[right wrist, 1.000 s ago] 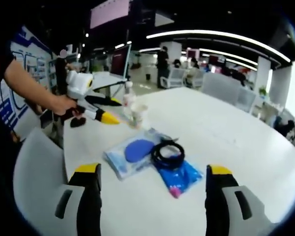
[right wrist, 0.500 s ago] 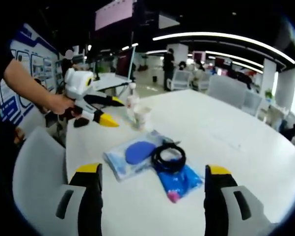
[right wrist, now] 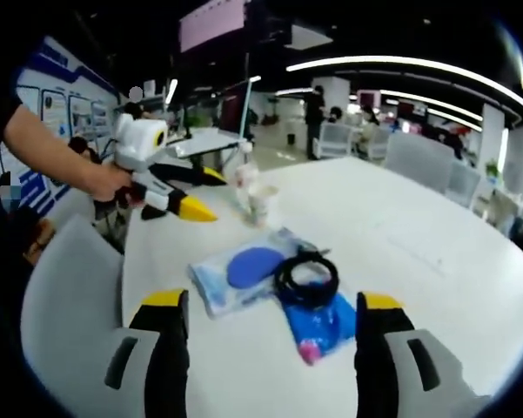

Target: Arrange the tabletop items into an orderly group along one side of the table until the central work area is clear of visible clutter.

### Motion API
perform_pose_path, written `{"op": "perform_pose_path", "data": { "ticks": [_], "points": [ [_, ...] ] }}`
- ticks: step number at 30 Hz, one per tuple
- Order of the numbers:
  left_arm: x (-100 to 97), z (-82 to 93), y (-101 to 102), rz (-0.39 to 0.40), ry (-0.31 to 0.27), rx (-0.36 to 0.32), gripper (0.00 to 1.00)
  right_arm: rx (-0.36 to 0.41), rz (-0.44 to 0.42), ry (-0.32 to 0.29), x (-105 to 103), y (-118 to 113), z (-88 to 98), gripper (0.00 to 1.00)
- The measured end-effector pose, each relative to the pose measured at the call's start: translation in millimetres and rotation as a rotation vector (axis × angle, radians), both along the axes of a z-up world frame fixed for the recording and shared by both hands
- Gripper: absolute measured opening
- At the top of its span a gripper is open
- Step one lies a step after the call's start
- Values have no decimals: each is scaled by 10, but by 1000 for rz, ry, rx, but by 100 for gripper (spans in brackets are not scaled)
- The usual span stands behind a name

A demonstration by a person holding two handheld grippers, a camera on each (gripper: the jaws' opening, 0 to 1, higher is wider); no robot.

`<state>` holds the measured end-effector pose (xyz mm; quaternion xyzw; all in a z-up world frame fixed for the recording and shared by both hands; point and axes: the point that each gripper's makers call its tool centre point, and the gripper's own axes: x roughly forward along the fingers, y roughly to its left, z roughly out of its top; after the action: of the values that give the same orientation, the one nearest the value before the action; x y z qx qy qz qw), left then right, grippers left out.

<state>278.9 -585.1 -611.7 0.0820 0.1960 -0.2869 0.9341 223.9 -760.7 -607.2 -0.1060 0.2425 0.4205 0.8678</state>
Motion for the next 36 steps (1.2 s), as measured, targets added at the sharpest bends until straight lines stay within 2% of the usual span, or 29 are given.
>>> {"op": "perform_pose_path", "data": {
  "ticks": [12,17,27,28,36],
  "points": [
    [-49,51,-25,59,-2,-3,62,10,70,-3,102,69,-42,69],
    [-97,50,-13,76,6,2,62,5,65,16,183,59,-105,66],
    [-167,27,-86,60,23,37,62,9,72,20,279,65,-143,61],
    [-171,24,-105,52,22,43,62,-5,71,6,304,46,-147,61],
    [-163,-19,-229,44,31,34,62,-26,72,10,390,-16,-204,59]
  ]
}}
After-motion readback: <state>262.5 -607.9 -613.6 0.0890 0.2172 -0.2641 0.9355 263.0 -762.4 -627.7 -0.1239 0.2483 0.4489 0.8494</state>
